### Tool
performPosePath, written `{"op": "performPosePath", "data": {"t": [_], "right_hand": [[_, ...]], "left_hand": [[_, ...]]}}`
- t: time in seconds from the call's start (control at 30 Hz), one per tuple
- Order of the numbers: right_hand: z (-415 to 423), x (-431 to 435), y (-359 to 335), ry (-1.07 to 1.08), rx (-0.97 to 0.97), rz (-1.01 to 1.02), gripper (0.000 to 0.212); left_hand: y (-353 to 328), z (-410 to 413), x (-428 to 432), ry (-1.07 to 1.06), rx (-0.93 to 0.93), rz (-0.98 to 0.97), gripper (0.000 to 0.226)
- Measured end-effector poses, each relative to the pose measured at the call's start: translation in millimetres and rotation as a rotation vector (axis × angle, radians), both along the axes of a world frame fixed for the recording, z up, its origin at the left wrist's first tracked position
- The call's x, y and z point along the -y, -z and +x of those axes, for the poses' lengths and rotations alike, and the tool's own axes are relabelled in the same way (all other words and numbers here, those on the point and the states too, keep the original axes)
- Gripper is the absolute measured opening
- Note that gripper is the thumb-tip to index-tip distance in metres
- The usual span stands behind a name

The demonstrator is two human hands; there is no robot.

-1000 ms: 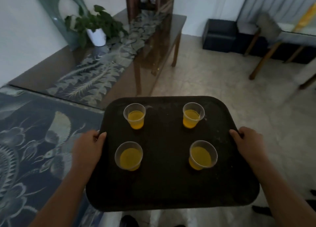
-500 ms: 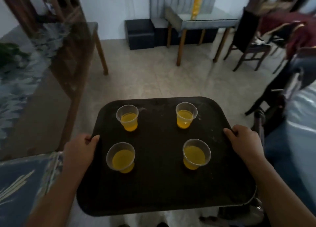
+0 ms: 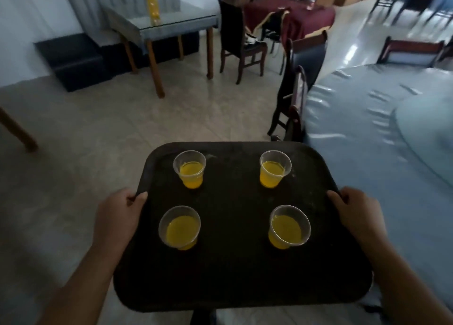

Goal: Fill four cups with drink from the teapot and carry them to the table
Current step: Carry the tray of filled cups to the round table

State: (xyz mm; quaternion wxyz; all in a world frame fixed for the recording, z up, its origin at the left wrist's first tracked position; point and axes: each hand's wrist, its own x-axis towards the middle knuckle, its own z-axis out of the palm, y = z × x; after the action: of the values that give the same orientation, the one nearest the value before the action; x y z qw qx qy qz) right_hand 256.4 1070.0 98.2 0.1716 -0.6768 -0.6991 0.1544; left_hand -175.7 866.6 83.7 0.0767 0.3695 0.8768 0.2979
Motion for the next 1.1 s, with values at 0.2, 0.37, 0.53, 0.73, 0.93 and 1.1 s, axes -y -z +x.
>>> {"op": "performPosePath", "data": {"t": [0.2, 0.37, 0.53, 0.73, 0.93, 1.1], "right_hand": [[43.6, 18.1, 0.3, 0.224, 0.01, 0.005, 0.041], [75.3, 43.6, 1.7, 0.366, 0.045, 0.01, 0.041], [101.4, 73.9, 3.0, 0.512, 0.074, 0.05, 0.042], [138.2, 111.2, 8.1, 0.656, 0.068, 0.044, 0.044], [182.1, 138.9, 6.4, 0.783, 0.064, 0.056, 0.045], [234.4, 149.7, 6.3, 0.822, 0.075, 0.059, 0.046]], "left_hand": [[2.3, 9.0, -85.3, 0.204, -0.01, 0.032, 0.04], [6.8, 29.5, -138.2, 0.378, -0.01, 0.039, 0.041], [9.1, 53.0, -178.6, 0.53, -0.026, 0.049, 0.039], [9.9, 95.6, -213.6, 0.694, -0.023, 0.08, 0.04], [3.8, 154.6, -233.2, 0.792, -0.007, 0.049, 0.039], [0.9, 218.3, -241.2, 0.814, 0.008, 0.027, 0.037]]}}
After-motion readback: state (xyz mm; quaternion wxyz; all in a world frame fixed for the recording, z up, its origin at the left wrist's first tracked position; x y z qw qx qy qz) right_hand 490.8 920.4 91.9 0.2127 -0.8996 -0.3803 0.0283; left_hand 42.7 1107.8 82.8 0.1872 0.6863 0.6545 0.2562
